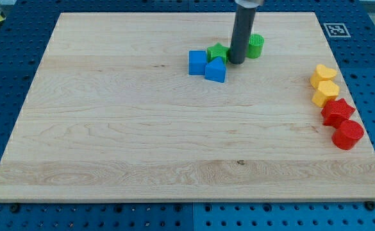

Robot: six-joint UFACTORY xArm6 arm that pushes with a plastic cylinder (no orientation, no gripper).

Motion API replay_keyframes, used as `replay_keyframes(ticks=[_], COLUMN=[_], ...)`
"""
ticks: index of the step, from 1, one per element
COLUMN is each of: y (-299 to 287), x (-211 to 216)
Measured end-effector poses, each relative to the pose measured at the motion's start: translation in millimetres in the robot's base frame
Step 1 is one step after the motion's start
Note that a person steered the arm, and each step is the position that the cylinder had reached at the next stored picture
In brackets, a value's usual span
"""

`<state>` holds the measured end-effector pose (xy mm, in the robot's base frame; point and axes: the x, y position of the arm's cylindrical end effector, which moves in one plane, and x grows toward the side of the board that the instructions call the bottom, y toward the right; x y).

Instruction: Move the green circle to the yellow heart

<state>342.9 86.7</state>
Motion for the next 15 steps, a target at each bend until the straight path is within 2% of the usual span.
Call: replay_keyframes(ticks=[2, 3, 4, 9, 11, 15], y=[-10.9, -10.9, -10.6, 31.0, 29.8, 69.7], x=[-16.0, -50.3, -60.9, -48.3, -25.8, -39.4])
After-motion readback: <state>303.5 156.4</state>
